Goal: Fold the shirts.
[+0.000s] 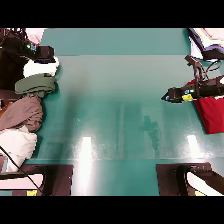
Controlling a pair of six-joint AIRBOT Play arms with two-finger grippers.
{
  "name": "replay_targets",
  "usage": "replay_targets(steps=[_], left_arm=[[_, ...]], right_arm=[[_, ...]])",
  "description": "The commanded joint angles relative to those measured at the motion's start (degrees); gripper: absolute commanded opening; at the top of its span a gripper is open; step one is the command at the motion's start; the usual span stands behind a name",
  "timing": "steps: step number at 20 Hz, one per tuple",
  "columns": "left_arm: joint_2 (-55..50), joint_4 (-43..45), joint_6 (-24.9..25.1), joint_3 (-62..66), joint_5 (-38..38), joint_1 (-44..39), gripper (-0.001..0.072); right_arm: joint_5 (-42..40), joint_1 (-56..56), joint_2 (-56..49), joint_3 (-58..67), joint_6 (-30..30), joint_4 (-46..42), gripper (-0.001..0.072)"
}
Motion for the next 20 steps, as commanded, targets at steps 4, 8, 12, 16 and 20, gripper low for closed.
replay_targets(steps=[4, 8, 12, 16, 20], left_arm=[[0.0, 0.0, 0.0, 0.0, 0.0, 0.0, 0.0025], [0.0, 0.0, 0.0, 0.0, 0.0, 0.0, 0.0025], [0.0, 0.0, 0.0, 0.0, 0.2, 0.0, 0.0025], [0.0, -1.6, -0.1, 0.0, 4.3, 0.0, 0.0025], [0.0, -1.3, 0.0, 0.0, 9.0, 0.0, 0.0025]], right_arm=[[-0.4, 0.1, 0.0, 0.0, 0.0, 0.0, 0.0015], [-0.4, 0.1, 0.0, 0.0, 0.0, 0.0, 0.0015], [-0.5, 0.1, 0.0, 0.0, 0.0, 0.0, 0.0014], [-0.4, 0.1, 0.0, 0.0, 0.0, 0.1, 0.0015], [-0.5, 0.1, 0.0, 0.0, 0.0, 0.1, 0.0015]])
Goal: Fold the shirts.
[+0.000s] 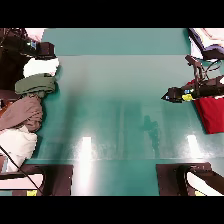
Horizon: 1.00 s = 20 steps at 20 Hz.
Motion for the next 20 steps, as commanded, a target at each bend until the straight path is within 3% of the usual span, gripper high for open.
replay_targets(steps=[1, 3, 4, 5, 6, 9, 14, 20], left_arm=[[0.0, -0.1, 0.1, 0.0, 5.2, 0.0, 0.0025], [-0.2, 1.2, 1.1, 0.0, 7.9, 0.0, 0.0025], [-0.6, 4.6, 1.1, 0.0, 11.4, 0.0, 0.0083], [-1.6, 8.9, -0.2, 0.0, 15.0, 0.0, 0.0374], [-3.2, 14.1, -3.1, 0.0, 18.0, 0.0, 0.0525], [-11.1, 23.6, -4.7, 0.0, 24.3, 2.1, 0.0522], [-24.7, 23.5, -7.0, 0.0, 28.8, 8.6, 0.0522], [-29.7, 24.1, -6.4, 0.3, 36.4, 9.6, 0.0520]], right_arm=[[0.0, 0.1, 0.0, 0.0, 0.0, 0.0, 0.0015], [0.1, 0.1, 0.0, 0.0, 0.0, 0.7, 0.0015], [0.0, 0.0, 0.0, 0.0, 0.0, 1.5, 0.0015], [0.0, 0.1, 0.0, 0.0, 0.0, 2.2, 0.0014], [0.0, 0.0, 0.0, 0.0, 0.0, 3.2, 0.0015], [0.1, 0.1, 0.0, 0.0, 0.1, 5.8, 0.0015], [0.9, 0.1, 0.0, 0.0, 0.2, 6.4, 0.0015], [0.9, 0.1, 0.0, 0.0, 1.3, 6.4, 0.0015]])
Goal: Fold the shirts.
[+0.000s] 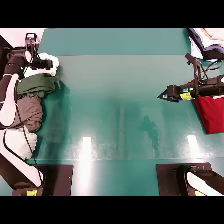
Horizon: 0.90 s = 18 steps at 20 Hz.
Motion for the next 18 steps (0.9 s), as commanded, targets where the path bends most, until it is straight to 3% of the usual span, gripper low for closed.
replay_targets(steps=[1, 3, 4, 8, 10, 12, 14, 18], left_arm=[[-2.4, 0.5, 0.3, 0.1, 4.6, 0.6, 0.0465], [-2.4, 0.1, 0.3, 1.1, 3.4, 0.6, 0.0077], [-2.3, -0.2, 0.3, 2.4, 1.5, 0.6, 0.0025], [1.8, -5.0, 2.6, 11.7, -5.1, -0.5, 0.0023], [7.4, -12.0, 7.8, 15.7, -5.3, -2.0, 0.0023], [15.5, -24.5, 17.4, 15.9, -6.3, -3.8, 0.0023], [23.1, -35.3, 25.8, 15.6, -12.6, -6.3, 0.0023], [34.7, -43.4, 29.5, 15.6, -28.3, -14.0, 0.0023]], right_arm=[[0.1, 0.0, 0.0, 0.0, 0.5, 0.2, 0.0014], [-0.2, 0.0, 0.0, 0.0, 0.4, 0.2, 0.0015], [-0.6, 0.0, 0.0, 0.0, 0.4, 0.2, 0.0015], [-4.8, 0.0, 0.0, 1.2, 0.4, 1.3, 0.0015], [-5.6, -0.1, 0.0, 4.1, 0.4, 2.1, 0.0015], [-5.6, -0.1, 0.0, 8.7, 0.4, 2.1, 0.0015], [-6.5, -0.1, 0.0, 13.7, 0.3, 1.9, 0.0015], [-8.2, -0.1, 0.0, 22.9, 0.2, 1.0, 0.0015]])
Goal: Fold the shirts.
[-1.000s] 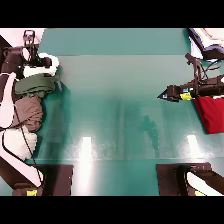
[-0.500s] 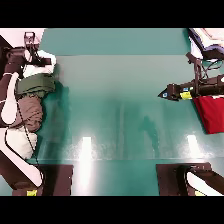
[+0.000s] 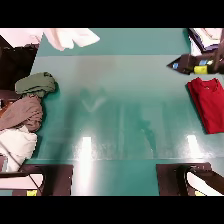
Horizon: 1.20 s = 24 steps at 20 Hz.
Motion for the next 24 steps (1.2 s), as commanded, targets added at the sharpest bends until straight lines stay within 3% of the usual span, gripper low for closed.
replay_targets(steps=[1, 4, 10, 11, 12, 13, 15, 19, 24], left_arm=[[9.2, -9.2, 5.9, 0.3, -13.7, -6.6, 0.0024], [10.2, -9.1, 5.9, -0.7, -20.7, -11.9, 0.0024], [7.3, -9.0, 5.6, -27.0, -19.2, -15.6, 0.0027], [6.2, -8.2, 4.9, -31.5, -16.8, -15.5, 0.0153], [5.2, -7.0, 2.6, -34.5, -14.6, -15.2, 0.0432], [4.4, -5.6, -0.5, -35.3, -14.8, -14.3, 0.0549], [4.3, -5.6, -3.7, -34.2, -18.3, -10.3, 0.0552], [8.8, -5.6, -5.3, -39.0, -24.4, -3.8, 0.0552], [13.0, -17.0, -3.6, -65.5, -8.4, -3.8, 0.0553]], right_arm=[[-2.3, 0.0, 0.0, 7.9, -0.2, -0.4, 0.0015], [-2.3, 0.0, 0.0, 12.2, -0.2, -0.3, 0.0015], [2.6, 0.0, 0.0, 13.8, -0.2, -0.3, 0.0015], [3.5, 0.0, 0.0, 13.8, -0.2, -0.4, 0.0015], [3.8, 0.0, 0.0, 13.8, -0.2, -0.4, 0.0015], [4.0, 0.0, 0.0, 13.8, -0.2, -0.4, 0.0015], [4.1, 0.0, 0.0, 13.8, -0.2, -0.4, 0.0014], [4.1, 0.0, 0.0, 13.7, -0.2, -0.4, 0.0015], [4.8, 0.0, -1.0, 13.6, -0.2, -0.2, 0.0015]])
